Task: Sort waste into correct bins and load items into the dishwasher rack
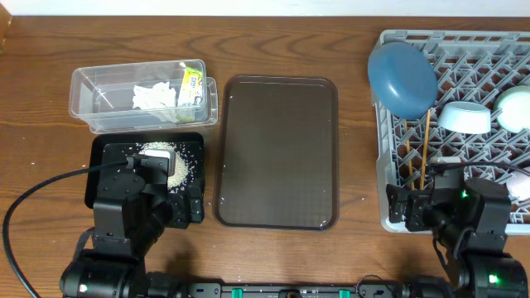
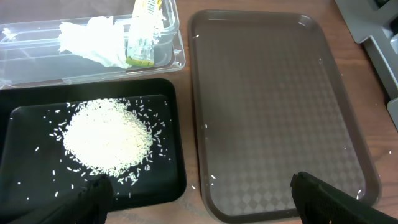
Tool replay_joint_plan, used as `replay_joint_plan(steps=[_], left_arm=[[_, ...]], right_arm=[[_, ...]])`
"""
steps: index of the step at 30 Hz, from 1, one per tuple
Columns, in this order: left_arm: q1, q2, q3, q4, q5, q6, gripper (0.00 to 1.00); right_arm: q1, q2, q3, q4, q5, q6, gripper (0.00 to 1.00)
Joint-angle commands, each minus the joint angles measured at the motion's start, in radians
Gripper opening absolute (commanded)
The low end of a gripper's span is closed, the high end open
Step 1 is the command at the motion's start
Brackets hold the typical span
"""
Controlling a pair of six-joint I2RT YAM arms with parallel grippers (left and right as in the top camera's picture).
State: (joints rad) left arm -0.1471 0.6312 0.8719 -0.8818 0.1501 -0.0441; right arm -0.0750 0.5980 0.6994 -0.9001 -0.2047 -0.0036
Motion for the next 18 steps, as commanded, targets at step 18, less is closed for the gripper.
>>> replay_joint_plan(steps=[18], left_arm=[[0.001, -0.001, -0.006, 0.001, -0.009, 0.01, 0.95]], right_arm=[[0.018, -0.515, -0.537, 0.548, 0.025, -0.065, 0.99]])
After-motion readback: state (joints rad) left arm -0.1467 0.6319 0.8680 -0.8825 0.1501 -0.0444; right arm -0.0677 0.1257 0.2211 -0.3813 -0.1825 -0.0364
